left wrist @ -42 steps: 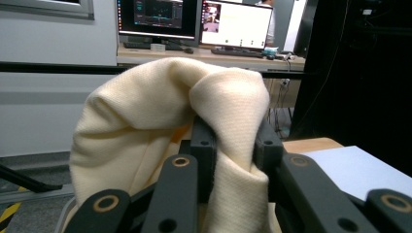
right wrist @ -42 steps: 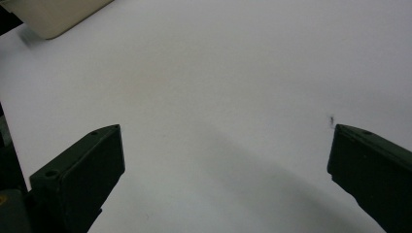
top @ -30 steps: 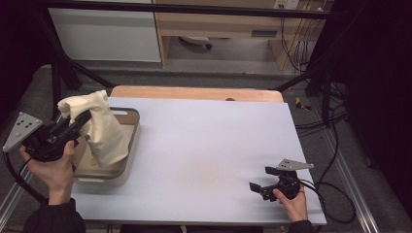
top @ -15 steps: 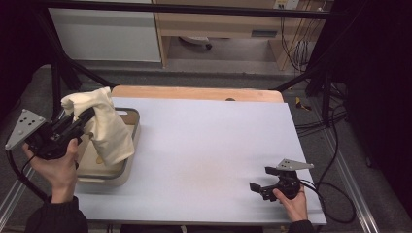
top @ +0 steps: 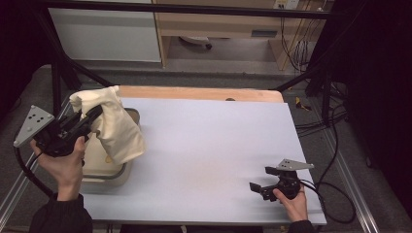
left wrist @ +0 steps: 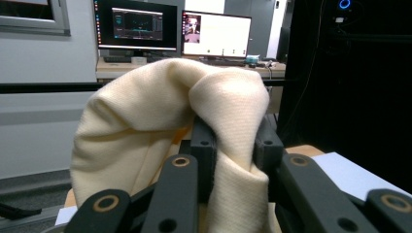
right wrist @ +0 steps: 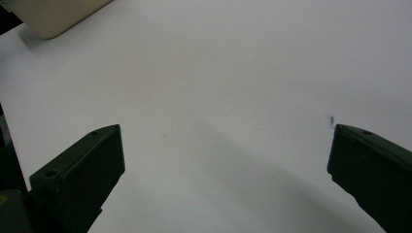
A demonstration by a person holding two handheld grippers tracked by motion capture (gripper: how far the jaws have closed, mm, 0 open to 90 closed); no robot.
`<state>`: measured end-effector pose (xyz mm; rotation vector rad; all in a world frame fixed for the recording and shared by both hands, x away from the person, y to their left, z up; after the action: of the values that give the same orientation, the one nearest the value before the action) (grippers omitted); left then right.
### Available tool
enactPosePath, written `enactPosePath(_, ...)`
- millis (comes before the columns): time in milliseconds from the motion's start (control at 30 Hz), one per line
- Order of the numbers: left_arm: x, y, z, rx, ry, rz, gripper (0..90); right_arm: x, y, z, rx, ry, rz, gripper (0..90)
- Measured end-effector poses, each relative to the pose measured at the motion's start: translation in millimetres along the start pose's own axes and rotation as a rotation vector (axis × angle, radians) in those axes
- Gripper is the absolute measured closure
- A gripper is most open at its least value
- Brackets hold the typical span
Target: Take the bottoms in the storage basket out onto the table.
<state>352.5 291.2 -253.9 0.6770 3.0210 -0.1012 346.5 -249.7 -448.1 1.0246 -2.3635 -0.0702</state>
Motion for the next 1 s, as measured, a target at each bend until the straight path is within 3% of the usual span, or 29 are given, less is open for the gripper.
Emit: enactPosePath(1000, -22.1, -34.7, -3.8, -0.023, 0.004, 0.083, 76.0, 0.2, 0.0, 0.0, 0.000, 0.000, 0.000, 0.5)
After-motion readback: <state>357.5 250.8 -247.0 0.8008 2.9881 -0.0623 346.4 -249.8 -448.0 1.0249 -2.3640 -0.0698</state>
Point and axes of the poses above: each handheld gripper's, and its own axes: x roughly backward along the jaws, z roughly out of its underside, y roughly to its left, the point moved 2 cm from there along -x, roughly forward along the jaws, and after that the axes turned 5 degrees about -y, right-handed, at the moved point
